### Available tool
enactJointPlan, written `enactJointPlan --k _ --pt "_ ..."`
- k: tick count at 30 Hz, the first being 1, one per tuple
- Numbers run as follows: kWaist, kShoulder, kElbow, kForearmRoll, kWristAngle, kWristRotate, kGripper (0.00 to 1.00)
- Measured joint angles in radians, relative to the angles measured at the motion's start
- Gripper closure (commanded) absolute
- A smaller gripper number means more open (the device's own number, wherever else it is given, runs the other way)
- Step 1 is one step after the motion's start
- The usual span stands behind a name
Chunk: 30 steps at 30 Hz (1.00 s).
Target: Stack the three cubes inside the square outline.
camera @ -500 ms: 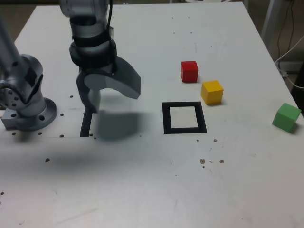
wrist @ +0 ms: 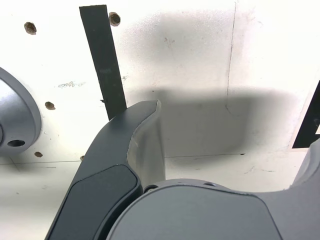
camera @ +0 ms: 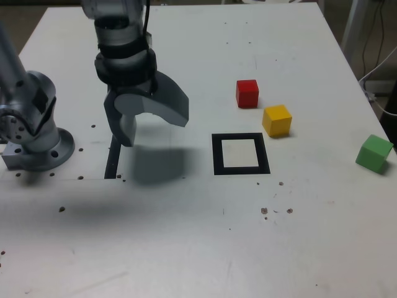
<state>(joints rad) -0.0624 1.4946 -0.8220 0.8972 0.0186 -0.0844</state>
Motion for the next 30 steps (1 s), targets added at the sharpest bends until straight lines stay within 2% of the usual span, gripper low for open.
enactJointPlan --k 8,17,23,30 --pt "0.01 0.005 -0.084 0.119 0.07 -0.004 0.0" --pt "0.044 0.066 -0.183 0.204 0.111 0.001 0.0" --pt "0.071 0.146 -0.315 0.308 0.14 0.028 0.01" --pt "0.121 0.245 -0.444 0.367 0.167 0.062 0.01"
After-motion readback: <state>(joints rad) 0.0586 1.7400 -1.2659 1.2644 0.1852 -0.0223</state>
